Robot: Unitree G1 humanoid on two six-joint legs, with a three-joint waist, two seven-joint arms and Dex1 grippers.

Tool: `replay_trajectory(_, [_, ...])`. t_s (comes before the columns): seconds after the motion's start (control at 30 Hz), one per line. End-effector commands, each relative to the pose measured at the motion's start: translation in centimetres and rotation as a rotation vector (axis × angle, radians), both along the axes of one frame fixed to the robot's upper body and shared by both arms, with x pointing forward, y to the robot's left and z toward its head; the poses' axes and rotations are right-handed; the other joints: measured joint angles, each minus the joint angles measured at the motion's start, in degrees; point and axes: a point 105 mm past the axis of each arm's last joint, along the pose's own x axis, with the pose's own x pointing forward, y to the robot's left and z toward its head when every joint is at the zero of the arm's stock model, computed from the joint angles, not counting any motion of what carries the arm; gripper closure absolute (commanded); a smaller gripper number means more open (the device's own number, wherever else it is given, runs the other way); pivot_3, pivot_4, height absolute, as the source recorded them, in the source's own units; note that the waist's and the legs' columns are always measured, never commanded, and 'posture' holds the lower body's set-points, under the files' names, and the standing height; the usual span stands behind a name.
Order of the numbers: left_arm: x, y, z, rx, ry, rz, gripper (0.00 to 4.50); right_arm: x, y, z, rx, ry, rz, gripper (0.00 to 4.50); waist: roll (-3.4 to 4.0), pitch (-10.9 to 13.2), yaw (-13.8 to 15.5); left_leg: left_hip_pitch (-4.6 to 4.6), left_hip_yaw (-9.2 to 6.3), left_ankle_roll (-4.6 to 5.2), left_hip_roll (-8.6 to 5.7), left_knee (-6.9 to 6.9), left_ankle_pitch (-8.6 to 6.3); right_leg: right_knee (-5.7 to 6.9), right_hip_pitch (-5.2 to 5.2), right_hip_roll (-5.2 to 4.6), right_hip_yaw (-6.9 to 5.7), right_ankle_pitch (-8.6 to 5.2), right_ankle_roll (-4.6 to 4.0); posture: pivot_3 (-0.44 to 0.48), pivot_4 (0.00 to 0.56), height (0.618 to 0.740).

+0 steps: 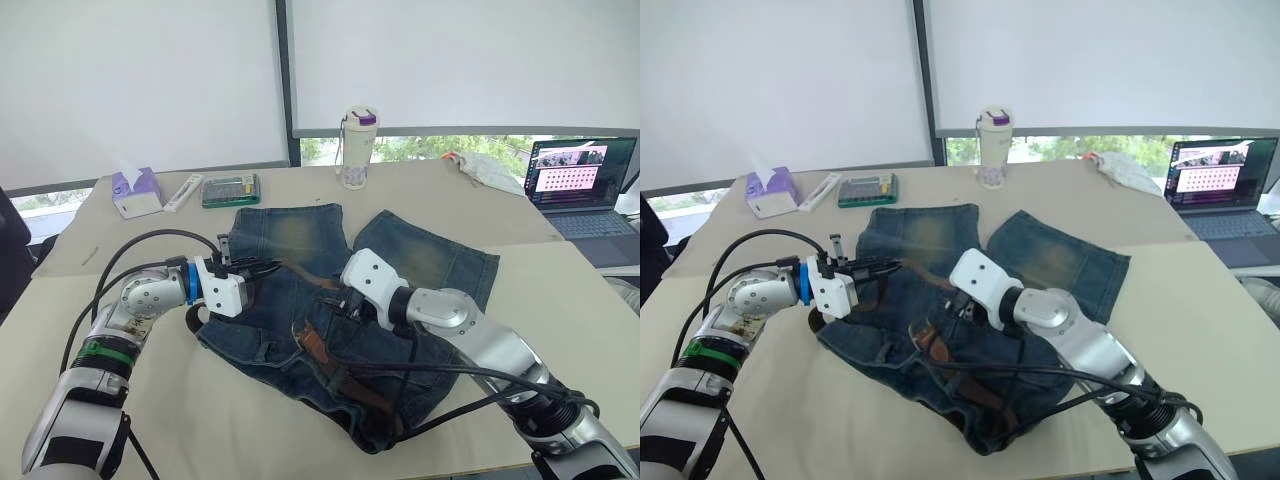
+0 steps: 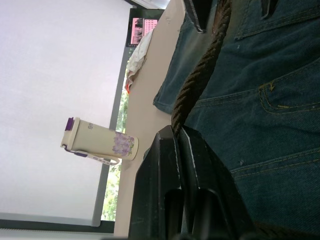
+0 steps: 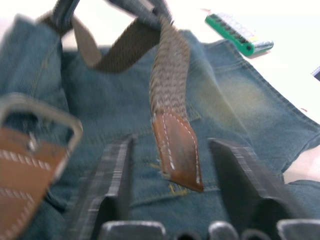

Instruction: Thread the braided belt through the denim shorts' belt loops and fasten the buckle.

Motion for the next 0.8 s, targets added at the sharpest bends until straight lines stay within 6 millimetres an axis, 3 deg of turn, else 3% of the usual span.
replay_trajectory(0.03, [-0.1, 0.2, 0.6, -0.03, -0.014, -0.005, 4.5, 0.2, 0.4, 1.5, -0.029, -0.126, 0.038, 3.46, 0.0, 0.0, -0.02, 0.0, 0.0, 0.0, 0.0, 0.0, 0.0, 0.0, 0.0, 0.0, 0.0, 0.0, 0.0, 0.0, 0.15, 0.74])
replay_trajectory(0.13, [-0.1, 0.3, 0.3, -0.029, -0.007, -0.004, 4.5, 0.3, 0.5, 1.8, -0.038, -0.165, 0.047, 4.48, 0.0, 0.0, 0.02, 0.0, 0.01, -0.01, -0.01, 0.0, 0.0, 0.0, -0.01, 0.0, 0.01, 0.0, 0.0, 0.0, 0.15, 0.74])
replay_trajectory(0.27, [-0.2, 0.4, 0.1, -0.134, 0.212, 0.004, 4.5, 0.6, 0.3, 2.0, -0.06, -0.215, 0.051, 4.48, 0.02, -0.01, 0.0, 0.0, 0.0, -0.01, -0.02, 0.01, 0.0, 0.01, 0.01, -0.02, 0.01, 0.0, 0.0, 0.0, 0.15, 0.74])
replay_trajectory(0.33, [0.0, 0.8, 1.0, -0.337, 0.519, 0.047, 3.84, 0.7, 0.0, 2.0, -0.094, -0.257, 0.051, 4.5, 0.02, 0.0, -0.14, 0.0, -0.01, 0.0, -0.01, 0.01, 0.0, 0.04, 0.0, -0.01, 0.0, 0.0, 0.0, 0.0, 0.15, 0.74])
replay_trajectory(0.4, [-1.1, 0.9, 1.3, -0.464, 0.862, 0.049, 3.26, 0.7, -0.3, 1.9, -0.117, -0.29, 0.057, 4.5, 0.01, 0.02, -0.46, -0.07, -0.05, 0.05, 0.01, 0.04, -0.02, 0.29, -0.01, 0.01, 0.0, -0.01, 0.01, 0.0, 0.15, 0.74])
replay_trajectory(0.5, [-4.9, 1.2, 1.4, -0.526, 1.353, 0.0, 2.2, 0.6, -0.6, 1.8, -0.145, -0.339, 0.07, 4.5, 0.01, 0.06, -1.66, -0.01, -0.16, 0.22, 0.06, 0.1, -0.12, 0.59, -0.01, 0.09, -0.04, -0.15, 0.21, 0.0, 0.15, 0.74])
replay_trajectory(0.57, [-6.9, 1.3, 1.2, -0.525, 1.549, 0.022, 1.55, 0.4, -0.6, 1.7, -0.17, -0.389, 0.091, 4.5, 0.12, 0.11, -2.01, 0.2, -0.13, 0.37, 0.06, 0.05, -0.21, 0.78, 0.01, 0.1, -0.04, -0.27, 0.32, 0.0, 0.15, 0.74])
replay_trajectory(0.67, [-7.0, 1.1, -0.8, -0.558, 1.674, 0.209, 1.55, -0.1, -0.4, 1.6, -0.227, -0.474, 0.147, 4.5, 0.4, 0.2, -1.7, 0.31, -0.05, 0.38, 0.01, 0.02, -0.22, 0.73, 0.05, 0.05, -0.03, -0.32, 0.32, 0.0, 0.15, 0.74])
replay_trajectory(0.8, [-7.0, -2.1, 0.9, -0.797, 1.874, 0.119, 1.55, -0.6, 0.0, 1.9, -0.316, -0.635, 0.22, 4.5, 0.15, 0.21, -0.94, 0.33, -0.06, 0.23, 0.03, 0.08, -0.14, 0.66, 0.04, -0.08, 0.05, -0.33, 0.27, 0.0, 0.15, 0.74])
